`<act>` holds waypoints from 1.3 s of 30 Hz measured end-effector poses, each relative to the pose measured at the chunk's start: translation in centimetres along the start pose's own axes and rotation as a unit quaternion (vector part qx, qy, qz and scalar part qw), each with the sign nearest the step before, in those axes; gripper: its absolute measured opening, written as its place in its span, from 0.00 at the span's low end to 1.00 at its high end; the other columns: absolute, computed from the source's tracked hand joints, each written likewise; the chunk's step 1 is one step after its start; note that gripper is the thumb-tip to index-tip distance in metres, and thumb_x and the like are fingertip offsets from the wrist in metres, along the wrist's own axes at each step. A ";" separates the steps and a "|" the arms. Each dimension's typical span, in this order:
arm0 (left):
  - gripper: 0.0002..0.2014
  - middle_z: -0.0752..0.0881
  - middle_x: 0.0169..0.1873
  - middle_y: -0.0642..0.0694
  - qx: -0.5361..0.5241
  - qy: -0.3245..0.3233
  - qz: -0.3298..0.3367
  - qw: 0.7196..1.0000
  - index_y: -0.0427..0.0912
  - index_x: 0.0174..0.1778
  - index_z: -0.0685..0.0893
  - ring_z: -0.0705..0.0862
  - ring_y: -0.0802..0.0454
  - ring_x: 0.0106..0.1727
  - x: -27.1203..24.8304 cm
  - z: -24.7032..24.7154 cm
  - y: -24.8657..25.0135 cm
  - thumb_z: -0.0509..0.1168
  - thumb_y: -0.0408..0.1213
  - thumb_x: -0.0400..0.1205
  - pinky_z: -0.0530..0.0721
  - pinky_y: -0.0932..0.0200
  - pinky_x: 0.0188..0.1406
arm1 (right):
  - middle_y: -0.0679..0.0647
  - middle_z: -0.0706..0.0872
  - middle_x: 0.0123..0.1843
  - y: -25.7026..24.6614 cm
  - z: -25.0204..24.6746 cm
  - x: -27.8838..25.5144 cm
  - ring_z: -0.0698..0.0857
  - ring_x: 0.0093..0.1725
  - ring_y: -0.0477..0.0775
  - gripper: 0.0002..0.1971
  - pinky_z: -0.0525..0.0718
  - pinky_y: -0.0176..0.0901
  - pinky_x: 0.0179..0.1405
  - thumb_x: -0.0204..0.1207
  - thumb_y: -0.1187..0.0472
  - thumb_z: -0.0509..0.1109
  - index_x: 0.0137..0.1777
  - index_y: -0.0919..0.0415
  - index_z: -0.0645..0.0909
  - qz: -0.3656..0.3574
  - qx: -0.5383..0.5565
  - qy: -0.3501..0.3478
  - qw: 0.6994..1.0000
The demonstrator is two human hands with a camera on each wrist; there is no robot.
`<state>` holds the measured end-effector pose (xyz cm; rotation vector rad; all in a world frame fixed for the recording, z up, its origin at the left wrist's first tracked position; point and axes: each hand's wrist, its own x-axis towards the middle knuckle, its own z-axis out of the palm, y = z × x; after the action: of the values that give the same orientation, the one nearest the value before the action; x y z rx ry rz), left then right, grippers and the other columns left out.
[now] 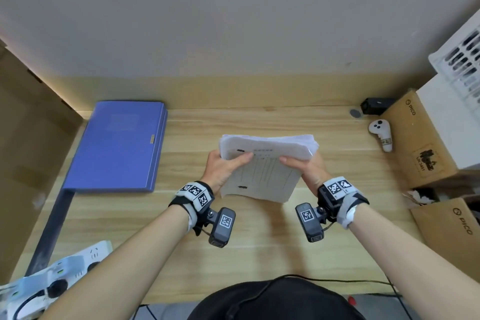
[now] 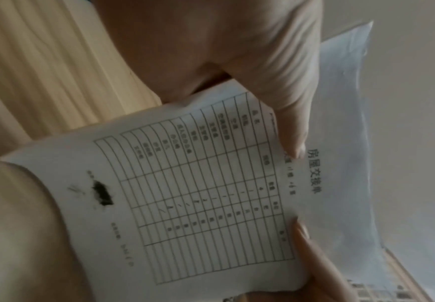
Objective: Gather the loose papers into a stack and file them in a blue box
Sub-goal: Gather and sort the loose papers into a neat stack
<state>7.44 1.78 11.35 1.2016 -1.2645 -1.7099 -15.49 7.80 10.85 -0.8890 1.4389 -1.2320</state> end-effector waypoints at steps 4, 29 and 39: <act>0.10 0.93 0.45 0.46 -0.023 0.003 0.008 1.000 0.41 0.50 0.89 0.92 0.59 0.43 -0.5 -0.3 -0.2 0.78 0.33 0.74 0.87 0.67 0.38 | 0.57 0.91 0.59 0.0 -0.1 -0.6 0.88 0.61 0.60 0.27 0.83 0.55 0.60 0.59 0.59 0.86 0.61 0.58 0.86 -0.002 -0.009 0.001 1.000; 0.12 0.90 0.52 0.45 0.220 -0.021 -0.177 0.959 0.37 0.56 0.87 0.87 0.50 0.53 -0.5 7.8 -11.4 0.75 0.30 0.77 0.85 0.59 0.50 | 0.57 0.91 0.52 8.2 -11.7 0.4 0.90 0.50 0.59 0.19 0.88 0.51 0.54 0.65 0.64 0.84 0.55 0.66 0.87 0.208 -0.143 0.068 0.965; 0.06 0.93 0.43 0.37 0.255 0.034 -0.270 0.928 0.41 0.36 0.86 0.91 0.40 0.41 1.6 12.6 -16.8 0.78 0.30 0.73 0.92 0.46 0.44 | 0.55 0.90 0.49 12.8 -16.5 2.7 0.89 0.47 0.58 0.15 0.88 0.47 0.47 0.68 0.66 0.79 0.55 0.61 0.86 0.253 -0.290 0.059 0.921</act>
<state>-4.94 9.31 -3.85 2.0548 -1.4807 -1.7261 -31.22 11.86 -2.59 -0.7518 2.0249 -0.4748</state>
